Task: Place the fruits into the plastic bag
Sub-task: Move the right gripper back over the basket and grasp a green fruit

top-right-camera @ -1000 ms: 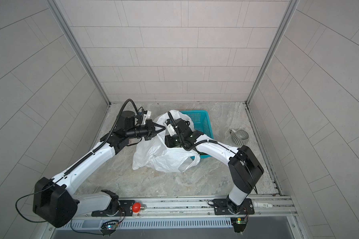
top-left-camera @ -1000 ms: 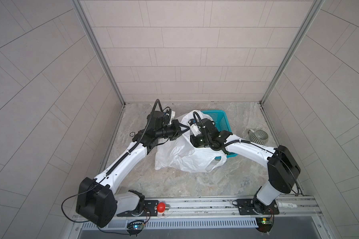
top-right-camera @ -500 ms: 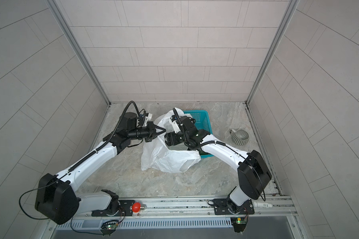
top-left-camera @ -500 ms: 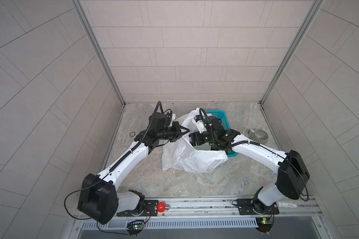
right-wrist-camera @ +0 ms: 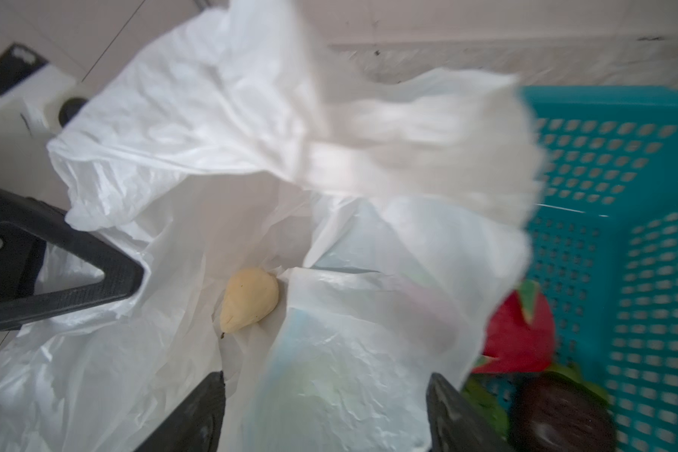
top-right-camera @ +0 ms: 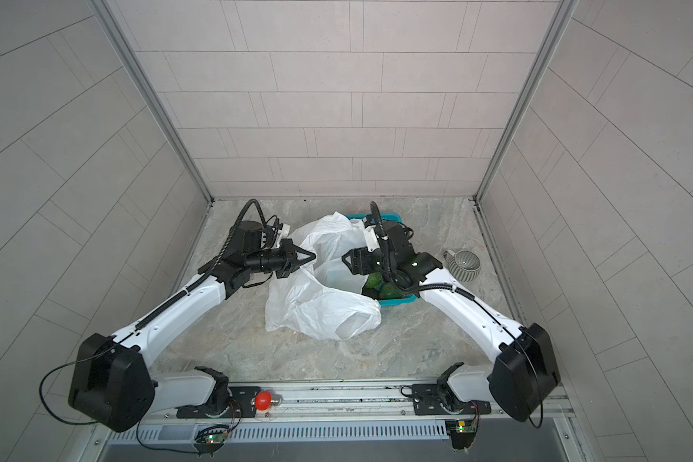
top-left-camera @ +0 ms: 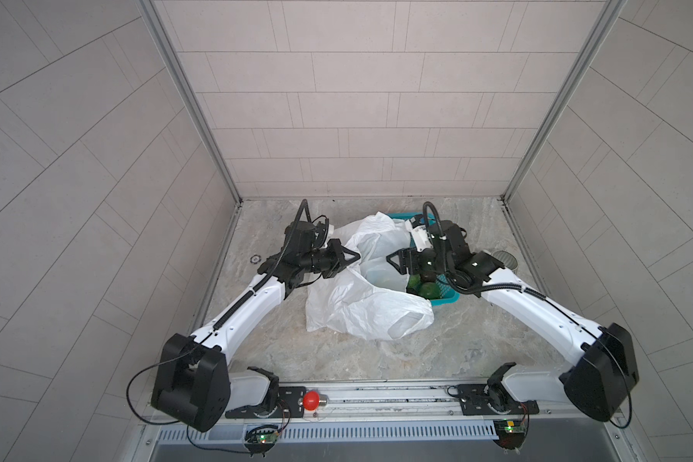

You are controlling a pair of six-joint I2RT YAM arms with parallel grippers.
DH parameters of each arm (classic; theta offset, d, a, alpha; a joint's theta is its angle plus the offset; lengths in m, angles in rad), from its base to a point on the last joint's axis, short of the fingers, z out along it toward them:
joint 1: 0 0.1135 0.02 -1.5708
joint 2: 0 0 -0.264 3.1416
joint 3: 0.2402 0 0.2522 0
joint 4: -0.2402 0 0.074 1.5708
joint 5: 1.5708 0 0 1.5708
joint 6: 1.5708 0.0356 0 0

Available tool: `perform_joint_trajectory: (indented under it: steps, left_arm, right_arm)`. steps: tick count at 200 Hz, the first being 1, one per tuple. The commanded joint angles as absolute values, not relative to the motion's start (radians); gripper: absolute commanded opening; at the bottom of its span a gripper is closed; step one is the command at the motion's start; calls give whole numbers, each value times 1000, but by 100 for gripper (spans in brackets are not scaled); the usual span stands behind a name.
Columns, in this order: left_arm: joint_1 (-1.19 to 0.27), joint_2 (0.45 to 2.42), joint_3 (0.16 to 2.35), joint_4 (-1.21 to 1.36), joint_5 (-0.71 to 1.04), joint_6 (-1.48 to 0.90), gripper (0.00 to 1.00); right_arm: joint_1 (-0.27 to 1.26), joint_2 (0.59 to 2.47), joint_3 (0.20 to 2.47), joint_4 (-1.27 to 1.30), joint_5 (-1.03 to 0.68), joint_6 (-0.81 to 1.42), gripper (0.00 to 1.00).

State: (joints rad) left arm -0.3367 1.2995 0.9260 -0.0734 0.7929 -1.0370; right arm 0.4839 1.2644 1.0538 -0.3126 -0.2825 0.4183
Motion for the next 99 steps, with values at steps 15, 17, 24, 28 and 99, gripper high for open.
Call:
perform_joint_trajectory:
  steps: [15, 17, 24, 28, 99]
  left_arm:
    - [-299, 1262, 906, -2, 839, -1055, 0]
    - [-298, 1262, 907, -3, 839, -1055, 0]
    - [-295, 1264, 909, 1, 845, -1057, 0]
    - [-295, 1265, 912, 3, 847, -1058, 0]
    - [-285, 1268, 926, 31, 844, -1079, 0]
  right_arm:
    - [355, 1113, 950, -351, -150, 488, 78]
    - [349, 1107, 946, -354, -139, 493, 78]
    - [328, 1093, 928, -367, -108, 509, 78]
    - [316, 1087, 921, -372, -94, 519, 78]
    - [322, 1185, 852, -391, -134, 577, 73]
